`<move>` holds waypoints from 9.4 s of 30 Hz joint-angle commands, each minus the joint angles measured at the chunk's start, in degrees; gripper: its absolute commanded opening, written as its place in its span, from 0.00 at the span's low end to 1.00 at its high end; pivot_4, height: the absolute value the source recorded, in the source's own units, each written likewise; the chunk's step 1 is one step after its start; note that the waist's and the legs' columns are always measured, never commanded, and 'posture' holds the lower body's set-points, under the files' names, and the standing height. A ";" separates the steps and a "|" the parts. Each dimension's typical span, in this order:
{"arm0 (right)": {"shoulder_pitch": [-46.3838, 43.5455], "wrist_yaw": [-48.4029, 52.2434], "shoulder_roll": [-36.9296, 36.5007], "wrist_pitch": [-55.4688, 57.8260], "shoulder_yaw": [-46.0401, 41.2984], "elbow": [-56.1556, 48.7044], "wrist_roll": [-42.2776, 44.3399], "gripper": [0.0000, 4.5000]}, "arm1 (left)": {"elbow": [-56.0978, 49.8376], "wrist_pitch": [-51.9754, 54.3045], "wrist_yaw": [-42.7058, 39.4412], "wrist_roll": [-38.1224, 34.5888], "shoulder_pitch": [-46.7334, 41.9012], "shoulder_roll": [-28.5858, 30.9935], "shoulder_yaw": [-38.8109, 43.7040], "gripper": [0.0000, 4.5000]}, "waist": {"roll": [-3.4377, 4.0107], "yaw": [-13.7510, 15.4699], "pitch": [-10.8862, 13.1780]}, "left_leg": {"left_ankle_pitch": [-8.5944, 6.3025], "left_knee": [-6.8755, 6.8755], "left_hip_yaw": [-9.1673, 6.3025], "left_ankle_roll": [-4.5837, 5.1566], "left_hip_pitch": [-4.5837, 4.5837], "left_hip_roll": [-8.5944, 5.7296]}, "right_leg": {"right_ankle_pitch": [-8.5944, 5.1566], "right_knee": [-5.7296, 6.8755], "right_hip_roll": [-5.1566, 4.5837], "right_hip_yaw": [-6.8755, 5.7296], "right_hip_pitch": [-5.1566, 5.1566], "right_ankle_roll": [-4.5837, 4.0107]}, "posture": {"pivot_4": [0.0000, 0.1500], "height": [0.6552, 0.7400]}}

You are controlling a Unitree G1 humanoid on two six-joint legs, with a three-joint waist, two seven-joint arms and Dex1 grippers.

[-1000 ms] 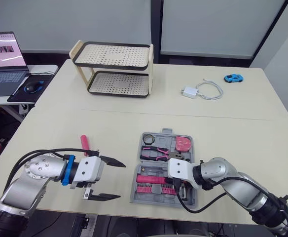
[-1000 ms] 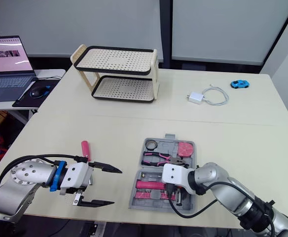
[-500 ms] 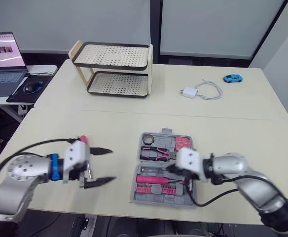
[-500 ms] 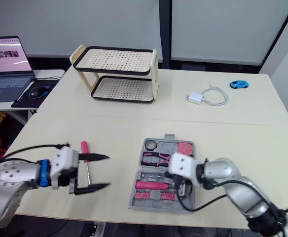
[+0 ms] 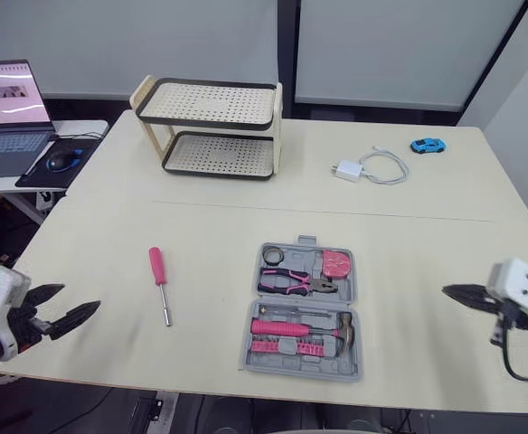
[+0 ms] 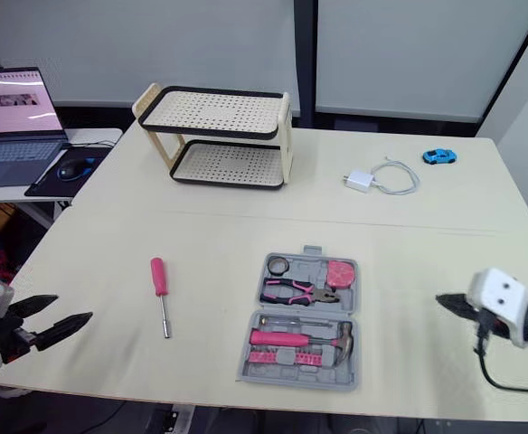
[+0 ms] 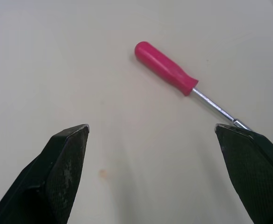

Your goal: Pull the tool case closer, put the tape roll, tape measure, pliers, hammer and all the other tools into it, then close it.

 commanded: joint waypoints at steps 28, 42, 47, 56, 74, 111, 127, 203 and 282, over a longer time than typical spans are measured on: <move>-28.50 2.52 -4.39 18.50 20.55 -14.55 15.80 0.99 | -11.14 5.99 10.37 -3.50 5.79 -11.77 5.15 1.00 | -0.09 -0.75 0.02 | -0.02 -0.04 0.14 -0.04 0.44 0.08 | -0.02 -0.03 -0.02 0.12 0.33 -0.02 | 1.00 0.94; -43.90 1.81 0.75 24.04 32.14 -11.77 15.47 0.99 | -24.56 10.94 36.60 -1.89 -7.15 -28.86 -2.48 1.00 | -0.25 0.43 -0.01 | -0.03 -0.02 -0.11 -0.06 0.27 -0.04 | 0.00 -0.07 -0.12 -0.09 0.29 0.00 | 1.00 0.94; -43.07 1.67 0.82 23.59 32.74 -12.18 14.89 0.99 | -22.98 10.03 42.76 2.59 -11.77 -31.83 -8.50 1.00 | -0.25 0.12 -0.01 | -0.03 -0.02 -0.03 -0.06 0.26 -0.05 | 0.00 -0.07 -0.12 -0.02 0.25 0.00 | 1.00 0.94; -41.10 2.01 0.46 23.43 32.75 -13.10 14.39 0.99 | -17.68 10.07 51.50 9.89 -17.51 -35.18 -14.56 1.00 | -0.25 0.21 -0.01 | -0.02 0.00 -0.07 -0.06 0.25 -0.05 | 0.01 -0.06 -0.08 -0.04 0.27 0.00 | 1.00 0.94; -38.79 2.03 -0.18 23.24 32.06 -14.59 14.12 0.99 | -19.57 15.91 56.85 12.16 -21.70 -38.88 -18.69 1.00 | -0.26 0.33 -0.01 | -0.02 0.00 -0.10 -0.08 0.21 -0.08 | 0.01 -0.07 -0.08 -0.06 0.26 0.02 | 1.00 0.94; -35.72 0.07 -1.63 24.70 29.30 -17.10 15.32 1.00 | -23.28 16.00 47.68 10.71 -15.49 -32.97 -19.41 0.13 | -0.27 0.21 0.00 | -0.01 -0.03 -0.08 -0.10 0.03 -0.07 | 0.01 -0.11 -0.08 -0.03 0.05 0.03 | 1.00 0.94; -35.11 0.40 -2.36 25.29 28.91 -17.51 15.69 1.00 | -34.79 16.25 44.25 12.94 -3.80 -35.16 -31.68 0.13 | -0.26 0.44 0.01 | 0.02 0.04 -0.15 -0.13 -0.35 -0.10 | 0.04 -0.14 -0.10 -0.08 -0.23 0.06 | 1.00 0.94; -42.25 -24.61 5.24 53.40 33.94 -33.40 31.28 1.00 | 60.85 -112.33 -7.42 72.17 -83.53 -9.78 -81.03 0.91 | -0.09 -1.47 0.08 | 0.10 0.13 -0.29 -0.06 -1.21 -0.10 | 0.00 0.08 0.00 -0.25 -1.02 0.00 | 1.00 0.94; -43.42 -25.30 5.65 49.12 38.46 -30.50 26.88 1.00 | 43.48 -87.89 -4.69 48.51 -72.08 7.45 -78.78 0.12 | -0.29 -2.61 -0.05 | 0.55 0.37 -0.33 0.26 -1.30 -0.23 | 0.27 0.68 -0.12 -0.29 -1.16 0.19 | 1.00 0.94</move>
